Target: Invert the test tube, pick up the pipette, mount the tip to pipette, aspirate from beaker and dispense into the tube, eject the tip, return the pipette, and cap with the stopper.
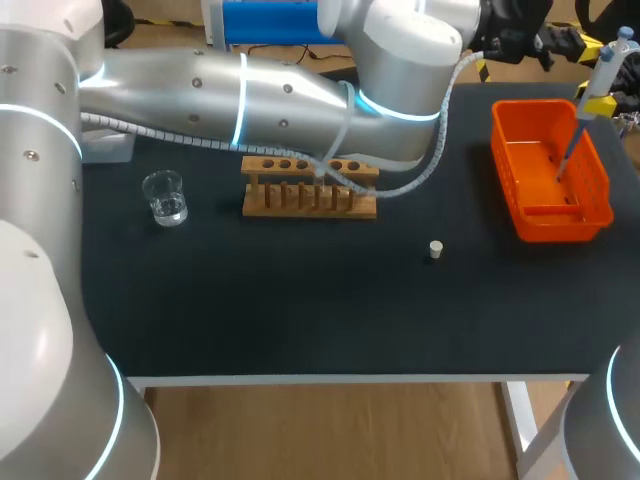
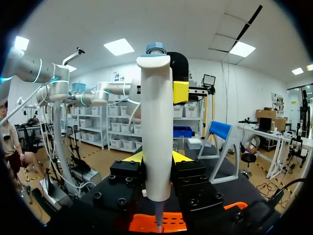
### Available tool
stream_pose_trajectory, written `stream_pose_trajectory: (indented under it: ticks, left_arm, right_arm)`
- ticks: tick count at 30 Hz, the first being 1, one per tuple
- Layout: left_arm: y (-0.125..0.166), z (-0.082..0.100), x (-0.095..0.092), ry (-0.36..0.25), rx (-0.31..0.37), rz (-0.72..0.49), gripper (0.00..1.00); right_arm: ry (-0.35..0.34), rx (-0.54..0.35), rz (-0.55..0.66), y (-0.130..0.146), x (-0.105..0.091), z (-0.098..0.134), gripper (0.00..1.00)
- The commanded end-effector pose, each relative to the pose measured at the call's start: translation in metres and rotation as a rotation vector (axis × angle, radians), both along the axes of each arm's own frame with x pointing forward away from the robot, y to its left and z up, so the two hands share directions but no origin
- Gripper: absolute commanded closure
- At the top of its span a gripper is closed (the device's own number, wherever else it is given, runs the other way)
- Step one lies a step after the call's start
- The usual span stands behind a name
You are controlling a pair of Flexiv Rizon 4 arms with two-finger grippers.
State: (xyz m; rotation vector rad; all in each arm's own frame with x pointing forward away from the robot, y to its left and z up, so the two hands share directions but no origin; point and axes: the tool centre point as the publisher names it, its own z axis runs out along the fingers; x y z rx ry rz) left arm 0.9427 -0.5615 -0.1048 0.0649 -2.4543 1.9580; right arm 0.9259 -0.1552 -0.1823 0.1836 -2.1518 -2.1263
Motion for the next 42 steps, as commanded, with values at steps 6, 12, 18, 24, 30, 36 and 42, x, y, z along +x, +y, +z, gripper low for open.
stream_pose_trajectory:
  ticks: [6,12,18,24,30,36,42]
  left_arm:
    - [0.01,0.001,-0.003,-0.019,-0.015,0.042,1.0]
    - [0.014,0.01,0.0,-0.037,-0.011,0.056,1.0]
    - [0.018,0.022,0.003,-0.058,-0.003,0.063,1.0]
    - [0.017,0.033,0.004,-0.07,0.009,0.057,1.0]
    - [0.01,0.039,0.001,-0.022,0.016,0.043,1.0]
    - [0.005,0.046,-0.001,0.003,0.018,0.035,1.0]
    - [0.006,0.051,-0.005,0.001,0.016,0.036,1.0]
  right_arm:
    - [0.001,-0.002,0.004,-0.001,0.002,0.001,1.0]
    - [0.001,-0.002,0.004,-0.001,0.002,0.001,1.0]
    - [0.001,-0.002,0.004,-0.001,0.002,0.001,1.0]
    - [0.001,-0.002,0.004,-0.001,0.002,0.001,1.0]
    - [0.001,-0.002,0.004,-0.001,0.002,0.001,1.0]
    - [0.001,-0.002,0.004,-0.001,0.002,0.001,1.0]
    - [0.001,-0.002,0.004,-0.001,0.002,0.001,1.0]
